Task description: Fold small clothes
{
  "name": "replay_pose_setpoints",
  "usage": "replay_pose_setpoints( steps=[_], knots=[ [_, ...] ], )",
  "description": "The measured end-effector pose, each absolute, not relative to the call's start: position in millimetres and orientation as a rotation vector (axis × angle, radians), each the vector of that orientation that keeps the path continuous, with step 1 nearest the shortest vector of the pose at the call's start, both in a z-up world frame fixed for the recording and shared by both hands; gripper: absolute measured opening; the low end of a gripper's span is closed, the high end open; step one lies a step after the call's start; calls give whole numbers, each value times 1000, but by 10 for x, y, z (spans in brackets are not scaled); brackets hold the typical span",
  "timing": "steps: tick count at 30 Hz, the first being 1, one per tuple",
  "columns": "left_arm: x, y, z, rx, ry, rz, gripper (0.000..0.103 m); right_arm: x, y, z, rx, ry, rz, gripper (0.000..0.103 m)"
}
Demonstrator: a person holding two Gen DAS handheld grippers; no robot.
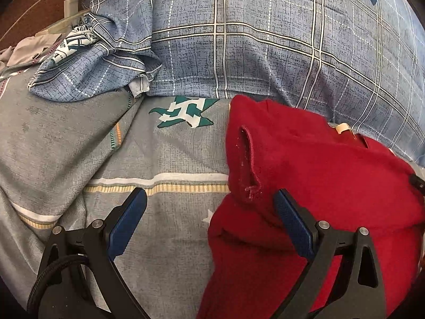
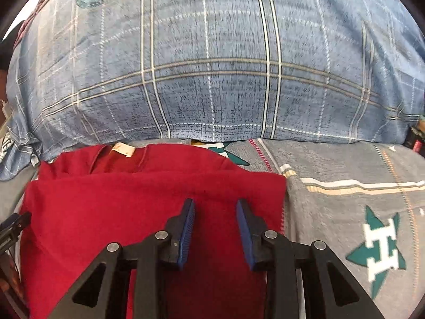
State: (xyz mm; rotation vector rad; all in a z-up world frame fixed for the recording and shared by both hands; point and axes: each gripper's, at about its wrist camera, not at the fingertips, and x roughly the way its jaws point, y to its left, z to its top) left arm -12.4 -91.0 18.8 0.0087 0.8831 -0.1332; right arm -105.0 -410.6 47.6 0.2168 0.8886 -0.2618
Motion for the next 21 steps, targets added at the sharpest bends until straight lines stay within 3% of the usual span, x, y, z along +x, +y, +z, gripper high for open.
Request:
replay_pose_setpoints(
  steps=[5, 14, 21],
  knots=[
    [-132, -916, 179, 6, 881, -129, 97, -1090, -3977, 621, 146, 864, -231, 33],
    [-110, -925, 167, 7, 886, -130, 97, -602, -4160, 312, 135, 953, -324, 38],
    [-111, -924, 171, 1, 889, -126, 97, -847, -4158, 582, 123, 946, -306, 40]
  ],
)
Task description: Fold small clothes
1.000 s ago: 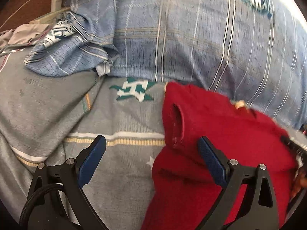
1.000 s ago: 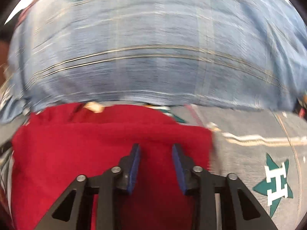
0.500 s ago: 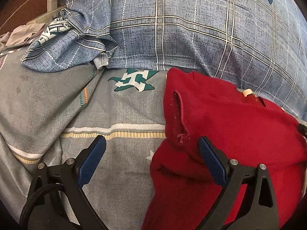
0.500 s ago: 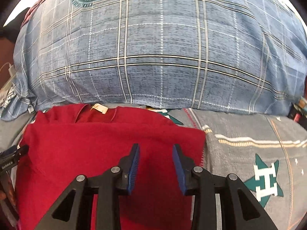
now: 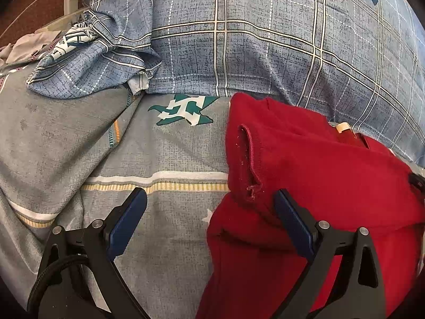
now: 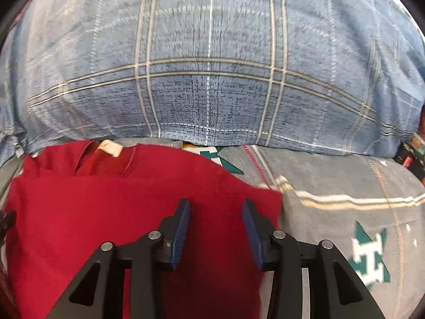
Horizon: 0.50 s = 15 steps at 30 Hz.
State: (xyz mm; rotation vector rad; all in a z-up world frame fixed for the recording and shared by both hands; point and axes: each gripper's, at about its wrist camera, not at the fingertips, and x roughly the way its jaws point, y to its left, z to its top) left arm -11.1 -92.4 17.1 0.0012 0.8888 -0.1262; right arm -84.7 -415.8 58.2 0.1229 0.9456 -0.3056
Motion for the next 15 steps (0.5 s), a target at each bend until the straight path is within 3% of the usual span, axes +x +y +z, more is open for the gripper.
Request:
replay_pose_setpoints(
  steps=[2, 15],
  knots=[
    [-116, -924, 171, 2, 887, -124, 97, -1077, -4132, 704, 97, 927, -309, 44],
    [-136, -914, 168, -3, 892, -138, 97, -1597, -4313, 663, 181, 932, -284, 44]
  ],
)
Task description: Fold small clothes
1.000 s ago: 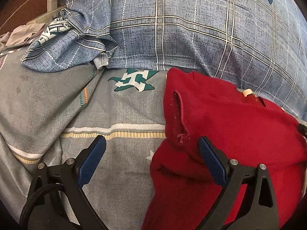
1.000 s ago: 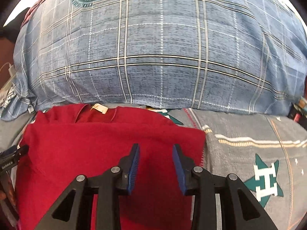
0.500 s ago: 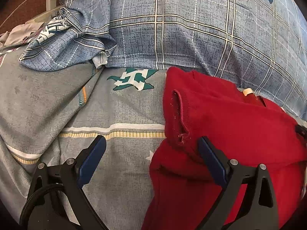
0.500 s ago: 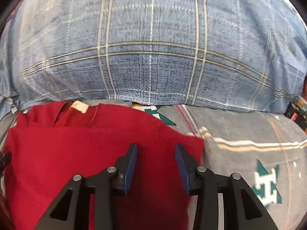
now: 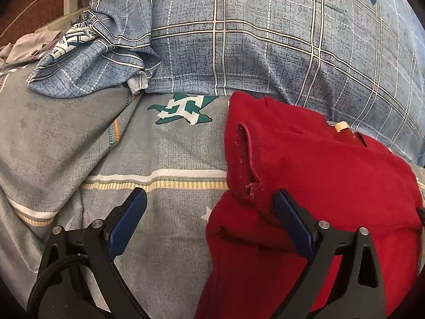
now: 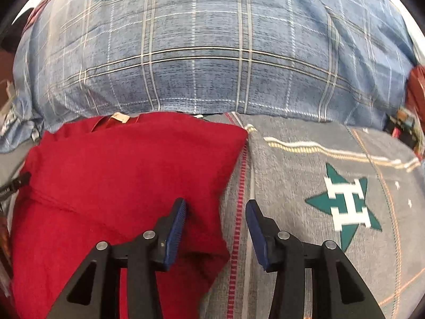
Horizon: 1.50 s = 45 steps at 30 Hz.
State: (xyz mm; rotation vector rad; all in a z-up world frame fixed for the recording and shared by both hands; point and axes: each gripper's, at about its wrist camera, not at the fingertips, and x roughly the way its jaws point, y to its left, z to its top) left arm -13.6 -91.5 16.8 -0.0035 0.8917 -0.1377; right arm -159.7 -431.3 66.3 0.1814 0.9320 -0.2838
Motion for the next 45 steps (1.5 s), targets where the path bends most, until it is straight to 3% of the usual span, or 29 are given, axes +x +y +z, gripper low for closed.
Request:
replay_pose_setpoints(
  steps=[11, 21, 45],
  knots=[
    [-563, -809, 238, -10, 895, -202, 97, -2301, -4217, 957, 294, 917, -229, 48],
    [-1157, -751, 278, 39, 888, -222, 97, -2848, -3824, 817, 299, 950, -162, 58],
    [-2171, -385, 2, 41, 948, -278, 97, -3592, -3264, 577, 320, 1002, -60, 66]
  ],
)
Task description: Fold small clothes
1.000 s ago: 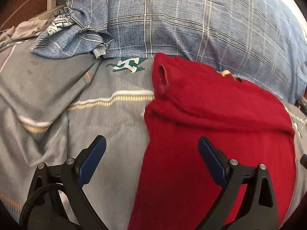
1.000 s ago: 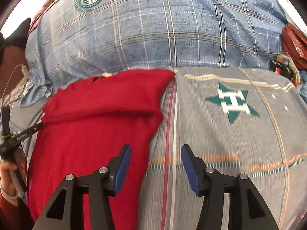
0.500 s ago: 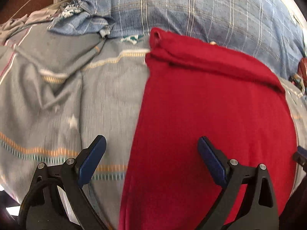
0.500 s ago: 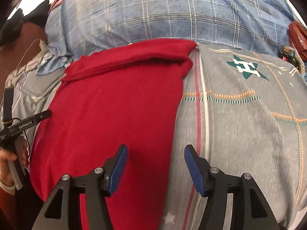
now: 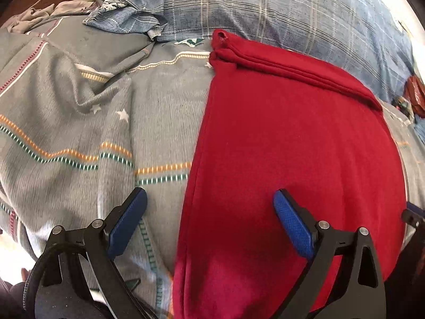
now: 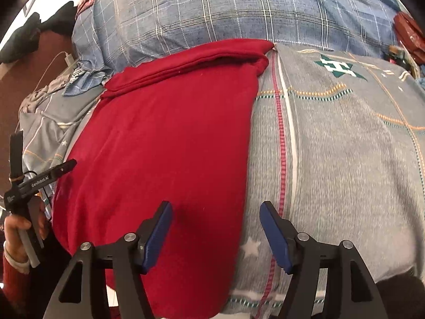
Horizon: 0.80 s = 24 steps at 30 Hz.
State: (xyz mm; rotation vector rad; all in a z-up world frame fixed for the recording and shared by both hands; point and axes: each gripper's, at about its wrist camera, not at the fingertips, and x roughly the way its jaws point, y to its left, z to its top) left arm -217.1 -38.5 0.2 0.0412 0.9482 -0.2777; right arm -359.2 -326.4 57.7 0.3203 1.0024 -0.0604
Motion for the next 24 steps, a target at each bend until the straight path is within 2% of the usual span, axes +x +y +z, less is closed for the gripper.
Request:
replay_pose_setpoints(
  steps=[22, 24],
  knots=[
    [-2629, -109, 21, -18, 1054, -406, 97, -4019, -3087, 460, 369, 1129, 156, 66],
    [-2645, -80, 34, -47, 1076, -431, 97, -4051, -3110, 456, 396, 1130, 164, 63]
  ],
)
